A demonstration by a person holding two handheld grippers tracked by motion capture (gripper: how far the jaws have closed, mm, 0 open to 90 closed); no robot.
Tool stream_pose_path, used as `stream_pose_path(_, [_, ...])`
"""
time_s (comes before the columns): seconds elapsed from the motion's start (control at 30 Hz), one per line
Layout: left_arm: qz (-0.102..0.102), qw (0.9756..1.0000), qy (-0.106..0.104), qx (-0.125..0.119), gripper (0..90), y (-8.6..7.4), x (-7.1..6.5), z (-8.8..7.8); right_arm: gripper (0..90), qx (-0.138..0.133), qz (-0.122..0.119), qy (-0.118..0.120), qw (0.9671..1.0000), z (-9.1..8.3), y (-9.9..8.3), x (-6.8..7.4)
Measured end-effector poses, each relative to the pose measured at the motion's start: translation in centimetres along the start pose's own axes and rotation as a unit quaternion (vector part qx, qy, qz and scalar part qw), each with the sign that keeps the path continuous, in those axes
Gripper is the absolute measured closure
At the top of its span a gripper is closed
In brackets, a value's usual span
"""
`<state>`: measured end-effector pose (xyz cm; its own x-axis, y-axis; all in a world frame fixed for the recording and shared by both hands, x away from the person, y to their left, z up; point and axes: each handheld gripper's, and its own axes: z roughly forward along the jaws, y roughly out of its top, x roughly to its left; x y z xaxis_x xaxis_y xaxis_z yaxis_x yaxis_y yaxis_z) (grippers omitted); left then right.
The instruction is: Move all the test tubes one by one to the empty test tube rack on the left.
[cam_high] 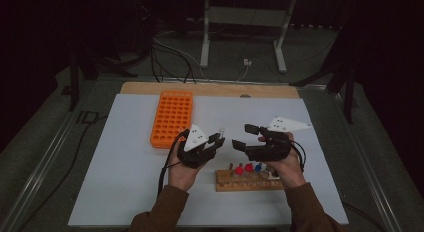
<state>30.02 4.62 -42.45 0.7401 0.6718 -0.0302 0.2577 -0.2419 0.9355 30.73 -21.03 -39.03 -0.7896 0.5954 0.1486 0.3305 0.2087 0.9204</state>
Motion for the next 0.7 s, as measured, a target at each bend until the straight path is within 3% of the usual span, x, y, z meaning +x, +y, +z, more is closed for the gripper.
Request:
stream_pose_path(0.1, [-0.008, 0.9999, 0.008, -0.001, 76.4, -0.2, 0.6, -0.3, 15.1, -0.002, 0.009, -0.027, 0.9996, -0.6, -0.6, -0.7])
stream_pose_path(0.4, [-0.018, 0.9993, 0.032, -0.006, 76.4, -0.5, 2.1, -1.6, 3.9, -0.012, 0.018, -0.073, 0.9971, -2.0, -1.1, -2.0])
stream_pose_path(0.7, [-0.033, 0.9976, 0.059, -0.014, 76.2, -0.9, 3.6, -3.0, 0.2, -0.021, 0.032, -0.116, 0.9925, -3.9, -2.1, -3.2])
